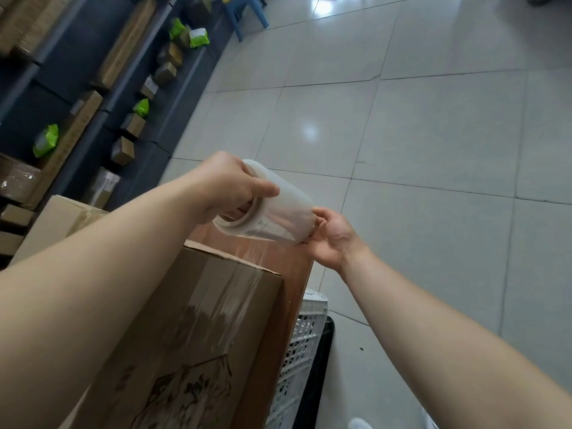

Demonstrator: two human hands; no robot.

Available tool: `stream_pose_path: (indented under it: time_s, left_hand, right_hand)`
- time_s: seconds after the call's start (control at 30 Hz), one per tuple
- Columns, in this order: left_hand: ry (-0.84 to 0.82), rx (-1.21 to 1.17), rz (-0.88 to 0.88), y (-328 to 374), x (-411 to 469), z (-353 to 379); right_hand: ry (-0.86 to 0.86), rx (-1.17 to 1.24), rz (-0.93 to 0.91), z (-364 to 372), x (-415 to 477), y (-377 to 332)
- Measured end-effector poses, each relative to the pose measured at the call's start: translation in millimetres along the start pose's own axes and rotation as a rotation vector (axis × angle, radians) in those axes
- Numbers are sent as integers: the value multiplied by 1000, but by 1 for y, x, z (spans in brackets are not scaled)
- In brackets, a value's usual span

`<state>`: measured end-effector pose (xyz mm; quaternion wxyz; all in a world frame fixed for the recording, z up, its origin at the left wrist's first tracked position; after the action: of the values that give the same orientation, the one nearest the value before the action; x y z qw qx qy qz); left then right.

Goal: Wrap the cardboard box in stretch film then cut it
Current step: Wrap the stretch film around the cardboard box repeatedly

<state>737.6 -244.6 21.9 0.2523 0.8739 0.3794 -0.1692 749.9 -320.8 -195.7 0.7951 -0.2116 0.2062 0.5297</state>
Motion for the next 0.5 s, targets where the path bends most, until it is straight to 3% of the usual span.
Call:
stream_pose_path:
  time_s: [0.3, 0.4, 0.5]
  left_hand:
    - [-106, 447, 194, -1, 17, -10]
    - [-116, 393, 214, -1, 27, -16]
    - [-158, 85, 96, -6, 38, -25]
  right_hand:
    - [6, -89, 15, 22, 36, -12]
    - [-3, -60, 14, 27, 44, -16]
    - [-46, -36, 33, 27, 52, -15]
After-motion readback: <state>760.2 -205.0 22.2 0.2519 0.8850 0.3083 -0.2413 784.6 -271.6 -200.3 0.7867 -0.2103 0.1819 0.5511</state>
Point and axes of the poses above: each hand's wrist, its own x-axis towards the middle knuckle, its own z-axis out of the palm, y = z × x, the point moved 5 cm from there along x, towards the middle knuckle, and after that the axes turned 1 degree about -y, right-handed, at the moved point
